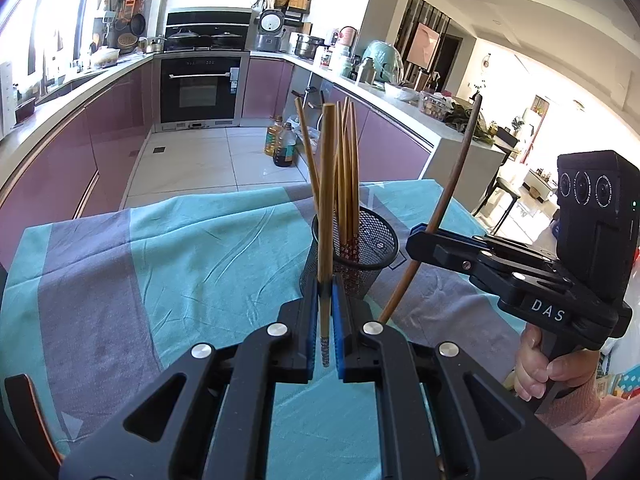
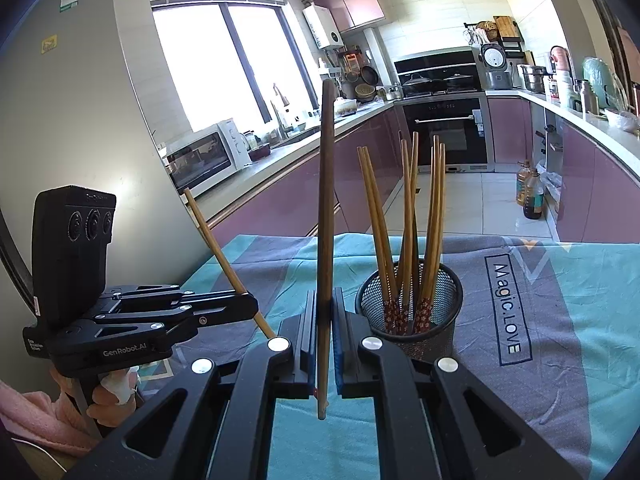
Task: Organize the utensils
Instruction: 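Carry the upright chopstick with the right gripper over the mesh cup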
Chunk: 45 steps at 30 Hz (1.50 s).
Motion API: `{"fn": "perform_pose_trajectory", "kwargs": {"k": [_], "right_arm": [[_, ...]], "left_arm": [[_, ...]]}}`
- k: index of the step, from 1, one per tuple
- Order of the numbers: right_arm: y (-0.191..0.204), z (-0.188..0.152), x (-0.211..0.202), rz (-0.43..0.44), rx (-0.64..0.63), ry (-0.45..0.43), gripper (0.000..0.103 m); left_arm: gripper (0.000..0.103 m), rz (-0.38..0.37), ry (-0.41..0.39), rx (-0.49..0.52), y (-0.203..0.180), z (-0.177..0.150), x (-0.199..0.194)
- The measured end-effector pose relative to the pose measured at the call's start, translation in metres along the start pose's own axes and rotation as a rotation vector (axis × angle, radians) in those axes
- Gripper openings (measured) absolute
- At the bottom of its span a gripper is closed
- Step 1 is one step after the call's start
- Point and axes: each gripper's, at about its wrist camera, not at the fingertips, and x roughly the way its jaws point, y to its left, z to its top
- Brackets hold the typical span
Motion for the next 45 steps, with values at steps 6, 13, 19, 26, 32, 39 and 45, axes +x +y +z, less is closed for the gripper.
{"fn": "perform_pose_trajectory", "kwargs": {"k": [6, 13, 19, 26, 32, 39, 45], "right_arm": [[-0.002, 0.003, -0.002, -0.005, -0.002, -0.01, 0.006], [-0.003, 0.005, -0.004, -0.009, -0.006, -0.019, 0.006], [-0.002, 0.008, -0.006, -0.015, -0.013, -0.028, 0.006], [-0.003, 0.015, -0.01, -0.019, -0.024, -0.046, 0.006], [-0.006, 0.02, -0.011, -0.018, -0.022, -0.055, 0.006], [-0.008, 0.022, -0.009, -0.017, -0.02, -0.059, 0.006], [-0.011, 0.023, -0.01, -0.016, -0.019, -0.062, 0.006]], "left_arm": [[0.007, -0.005, -0.008, 0.018, -0.004, 0.005, 0.002], [0.007, -0.006, -0.018, 0.024, -0.004, 0.01, 0.0], [0.007, -0.01, -0.026, 0.025, -0.002, 0.01, -0.002], [0.007, -0.025, -0.034, 0.035, -0.004, 0.014, -0.003], [0.007, -0.034, -0.036, 0.042, -0.003, 0.016, -0.003], [0.007, -0.035, -0.04, 0.05, -0.004, 0.016, -0.005], [0.007, -0.039, -0.042, 0.053, -0.006, 0.018, -0.006]]}}
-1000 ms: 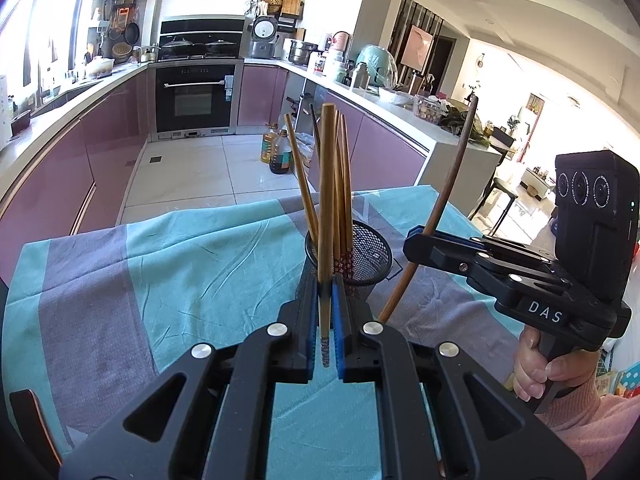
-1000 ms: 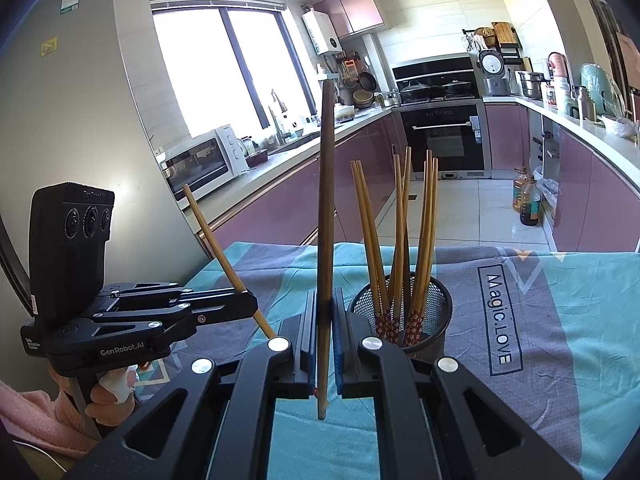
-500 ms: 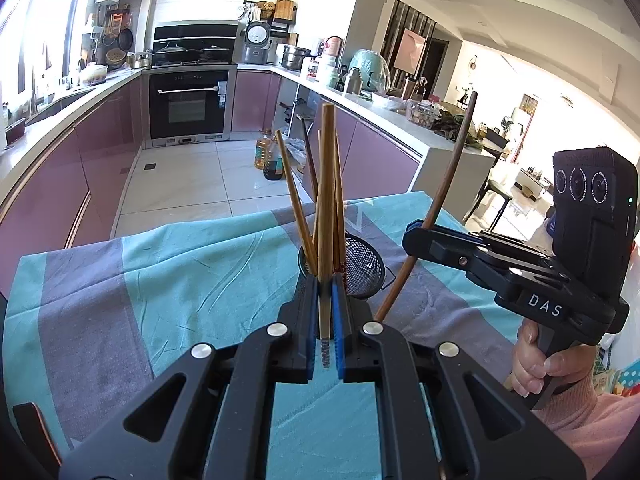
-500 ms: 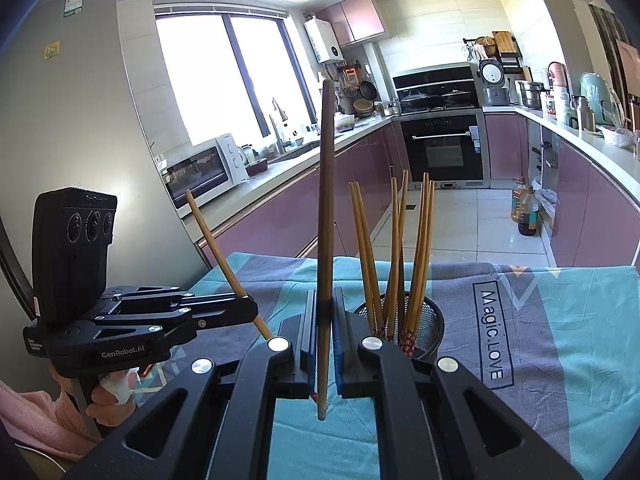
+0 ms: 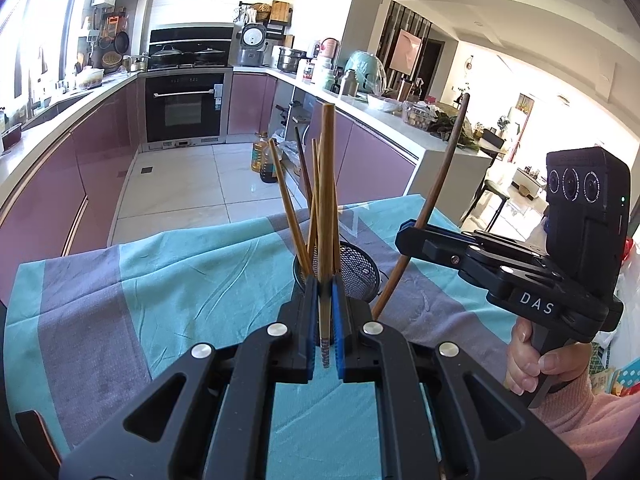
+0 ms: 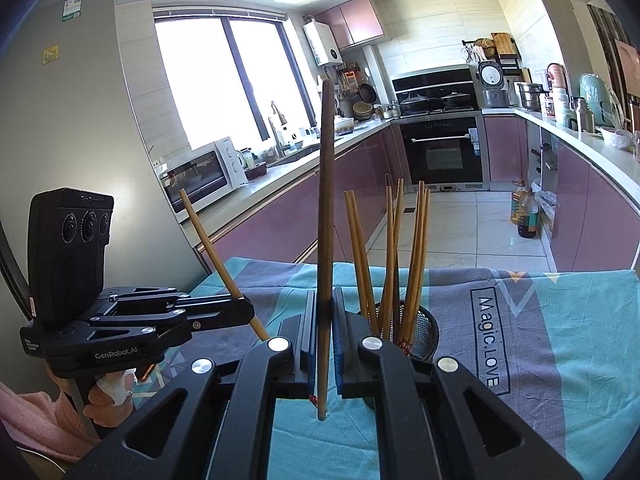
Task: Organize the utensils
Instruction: 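Carry the upright chopstick with the right gripper over the mesh cup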
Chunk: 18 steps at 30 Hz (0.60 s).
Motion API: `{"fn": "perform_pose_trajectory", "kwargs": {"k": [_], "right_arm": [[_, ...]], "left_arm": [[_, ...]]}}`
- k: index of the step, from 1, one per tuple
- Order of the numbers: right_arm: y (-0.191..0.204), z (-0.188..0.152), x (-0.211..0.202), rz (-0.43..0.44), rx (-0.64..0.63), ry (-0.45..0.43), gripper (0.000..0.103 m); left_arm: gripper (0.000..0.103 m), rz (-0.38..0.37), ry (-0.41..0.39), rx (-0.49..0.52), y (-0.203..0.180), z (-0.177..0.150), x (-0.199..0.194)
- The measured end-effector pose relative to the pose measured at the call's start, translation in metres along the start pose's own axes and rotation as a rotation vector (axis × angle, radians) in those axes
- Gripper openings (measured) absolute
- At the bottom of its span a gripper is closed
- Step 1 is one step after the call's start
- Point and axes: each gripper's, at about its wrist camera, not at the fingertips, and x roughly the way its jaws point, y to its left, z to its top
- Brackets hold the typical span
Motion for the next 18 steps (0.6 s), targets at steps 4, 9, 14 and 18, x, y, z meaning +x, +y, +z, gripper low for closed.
{"fn": "perform_pose_trajectory", "kwargs": {"k": [4, 9, 14, 18], "right_arm": [[0.0, 0.004, -0.001, -0.001, -0.005, -0.01, 0.006], [0.001, 0.008, -0.003, -0.001, -0.015, -0.023, 0.006], [0.002, 0.01, -0.004, -0.001, -0.024, -0.03, 0.006], [0.002, 0.012, -0.006, 0.0, -0.029, -0.034, 0.006]], "left_arm": [[0.007, -0.004, -0.004, 0.002, -0.001, 0.002, -0.003], [0.007, -0.01, -0.012, 0.006, -0.001, 0.006, -0.005], [0.007, -0.018, -0.024, 0.007, -0.002, 0.009, -0.008], [0.007, -0.024, -0.034, 0.01, -0.003, 0.012, -0.011]]}}
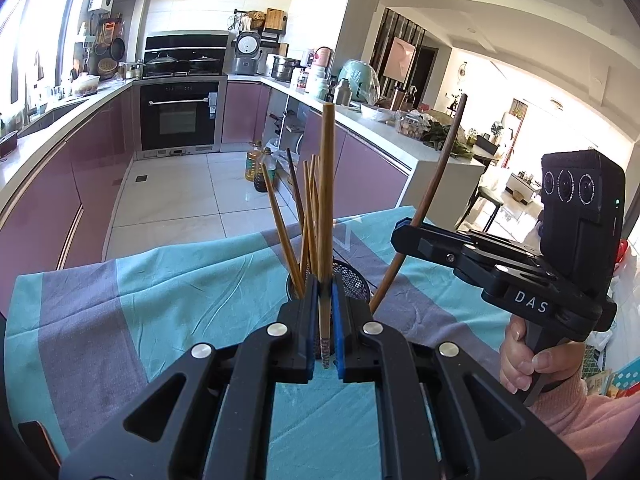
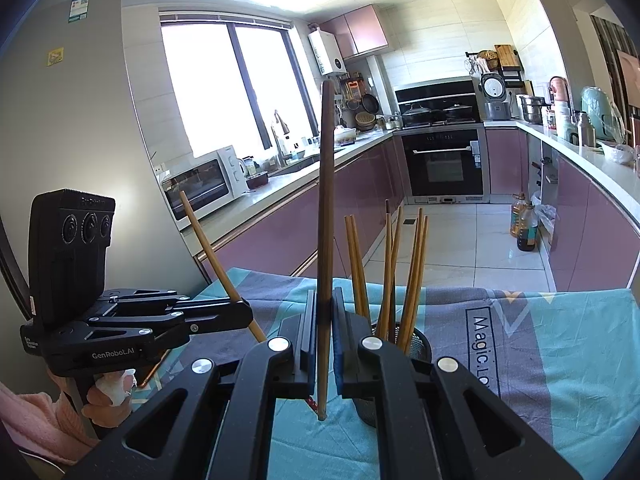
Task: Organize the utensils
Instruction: 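Carry the upright chopstick with the right gripper over the mesh cup, then lower the chopstick into the mesh cup with the right gripper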
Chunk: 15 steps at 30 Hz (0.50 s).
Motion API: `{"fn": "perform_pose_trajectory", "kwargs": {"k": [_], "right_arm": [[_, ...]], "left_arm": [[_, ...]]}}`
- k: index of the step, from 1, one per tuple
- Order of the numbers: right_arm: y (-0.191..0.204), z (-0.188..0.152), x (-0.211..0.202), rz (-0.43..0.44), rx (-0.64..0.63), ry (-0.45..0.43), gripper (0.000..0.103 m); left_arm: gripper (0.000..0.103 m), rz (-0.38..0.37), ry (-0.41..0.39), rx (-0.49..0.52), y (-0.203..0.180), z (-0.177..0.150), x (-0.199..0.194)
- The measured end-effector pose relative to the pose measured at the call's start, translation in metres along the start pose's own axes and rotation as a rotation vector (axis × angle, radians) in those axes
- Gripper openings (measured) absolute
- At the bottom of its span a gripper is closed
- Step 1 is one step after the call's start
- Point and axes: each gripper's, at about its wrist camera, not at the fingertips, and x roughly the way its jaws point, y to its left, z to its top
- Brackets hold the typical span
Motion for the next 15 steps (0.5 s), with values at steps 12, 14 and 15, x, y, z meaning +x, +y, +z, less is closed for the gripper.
{"fn": "perform_pose_trajectory", "kwargs": {"k": [12, 14, 15], "right_arm": [[0.0022, 0.0077, -0.003, 0.001, -0.02, -0.017, 0.006], [0.0009, 0.0093, -0.0033, 0.004, -0.018, -0.018, 0.006], [0.0014, 0.0103, -0.0033, 0.002, -0.02, -0.019, 0.006]], "left_arm": [[0.007, -0.01, -0.034, 0.013, -0.0074, 0.0091, -0.0083], [0.007, -0.011, -0.038, 0.014, -0.0091, 0.0098, -0.01], [0.007, -0.011, -0.04, 0.015, -0.0083, 0.0099, -0.0104]]}}
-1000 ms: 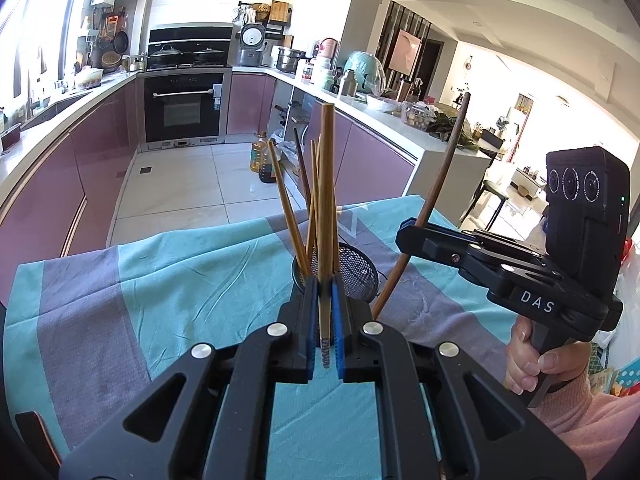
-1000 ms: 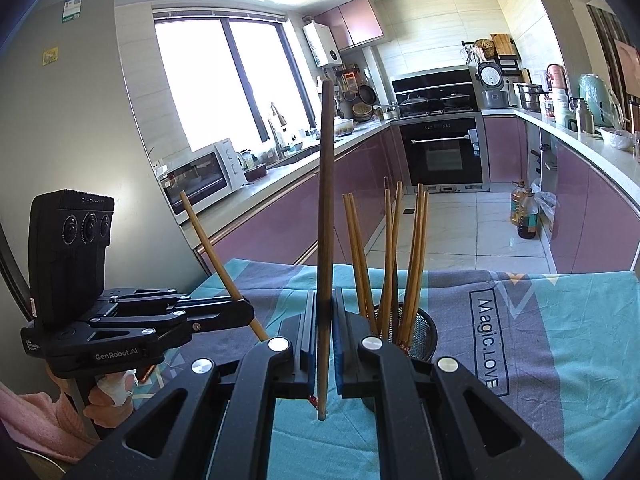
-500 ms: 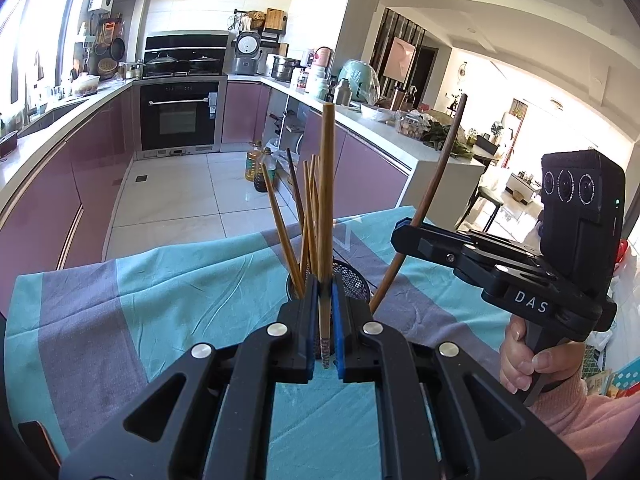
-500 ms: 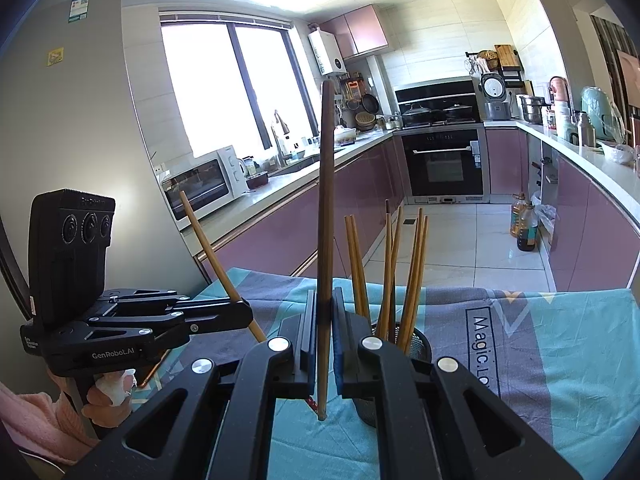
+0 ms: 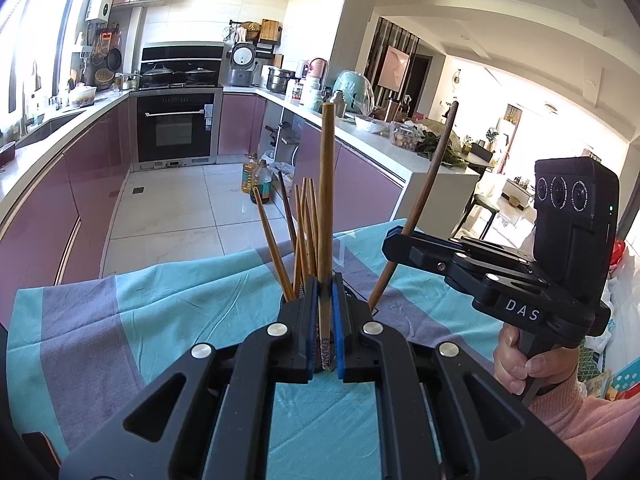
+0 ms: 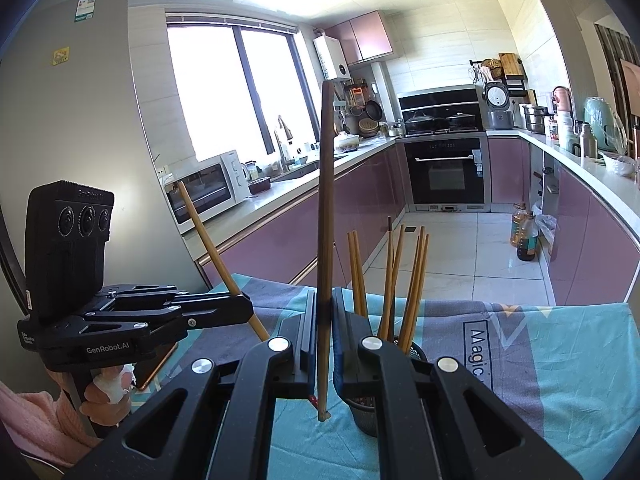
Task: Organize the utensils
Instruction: 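Lower the chopstick into the mesh cup with the right gripper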
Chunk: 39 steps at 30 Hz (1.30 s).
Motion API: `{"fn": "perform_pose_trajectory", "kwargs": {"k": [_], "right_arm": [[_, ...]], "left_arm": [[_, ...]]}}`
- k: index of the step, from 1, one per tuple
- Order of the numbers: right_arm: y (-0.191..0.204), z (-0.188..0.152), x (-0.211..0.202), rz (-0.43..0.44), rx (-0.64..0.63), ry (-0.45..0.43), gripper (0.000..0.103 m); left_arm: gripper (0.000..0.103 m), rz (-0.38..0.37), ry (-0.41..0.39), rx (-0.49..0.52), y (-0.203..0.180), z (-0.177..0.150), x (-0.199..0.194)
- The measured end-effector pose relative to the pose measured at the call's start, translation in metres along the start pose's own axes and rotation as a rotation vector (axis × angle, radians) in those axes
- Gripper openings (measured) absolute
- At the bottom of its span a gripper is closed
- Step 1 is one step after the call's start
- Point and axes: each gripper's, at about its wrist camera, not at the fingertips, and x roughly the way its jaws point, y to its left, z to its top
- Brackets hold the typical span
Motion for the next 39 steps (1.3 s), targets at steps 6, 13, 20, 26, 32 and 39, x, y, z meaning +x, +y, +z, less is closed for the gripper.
{"fn": "perform_pose_trajectory", "kwargs": {"k": [6, 13, 20, 26, 32, 39], "right_arm": [[0.0, 0.005, -0.002, -0.008, -0.008, -0.013, 0.006], [-0.002, 0.011, -0.006, -0.027, -0.011, -0.032, 0.006], [-0.004, 0.015, -0.005, -0.041, -0.013, -0.037, 0.006], [-0.004, 0.016, -0.004, -0.049, -0.015, -0.037, 0.006], [-0.005, 0.014, -0.001, -0.061, -0.014, -0.033, 0.006], [-0.004, 0.011, 0.005, -0.078, -0.011, -0.021, 0.006]], "left_arm": [[0.007, 0.002, -0.014, 0.005, -0.001, 0.001, -0.004], [0.007, 0.001, -0.033, 0.006, -0.004, 0.005, -0.008], [0.007, -0.001, -0.034, -0.001, -0.004, 0.01, -0.01], [0.007, -0.003, -0.038, -0.001, -0.004, 0.016, -0.008], [0.007, -0.005, -0.041, 0.0, -0.005, 0.02, -0.005], [0.007, -0.007, -0.029, -0.001, -0.006, 0.021, -0.004]]}}
